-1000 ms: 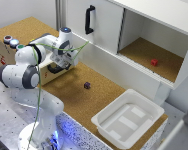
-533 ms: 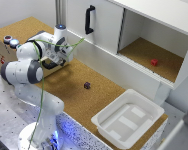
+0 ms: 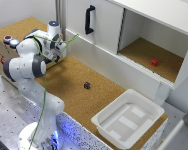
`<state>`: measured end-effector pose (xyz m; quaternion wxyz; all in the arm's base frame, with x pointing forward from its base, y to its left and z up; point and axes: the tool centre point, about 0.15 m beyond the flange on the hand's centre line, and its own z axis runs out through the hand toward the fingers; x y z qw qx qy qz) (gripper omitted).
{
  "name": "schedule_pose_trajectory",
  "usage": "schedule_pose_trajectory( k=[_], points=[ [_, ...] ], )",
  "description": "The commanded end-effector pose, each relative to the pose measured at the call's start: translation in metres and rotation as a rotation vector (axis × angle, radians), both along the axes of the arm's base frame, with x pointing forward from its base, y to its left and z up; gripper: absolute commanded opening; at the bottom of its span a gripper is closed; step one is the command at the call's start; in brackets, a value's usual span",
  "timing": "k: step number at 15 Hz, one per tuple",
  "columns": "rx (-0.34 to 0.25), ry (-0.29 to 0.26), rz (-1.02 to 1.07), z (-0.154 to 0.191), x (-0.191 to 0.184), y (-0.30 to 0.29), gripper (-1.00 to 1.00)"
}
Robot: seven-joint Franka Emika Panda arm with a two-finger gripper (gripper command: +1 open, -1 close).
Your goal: Grasp the handle of the drawer, then close it
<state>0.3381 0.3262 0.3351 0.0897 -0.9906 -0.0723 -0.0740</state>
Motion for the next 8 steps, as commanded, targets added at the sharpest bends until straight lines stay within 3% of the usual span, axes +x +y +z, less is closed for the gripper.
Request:
schedule_pose_trajectory(
  k=[1,8],
  points=[
    [-0.004,-0.016,-0.036,-0.002,-0.023,0.016,1.00],
    [0.024,-0.163,-0.090,0.089,-0.044,-0.017,1.00]
  ],
)
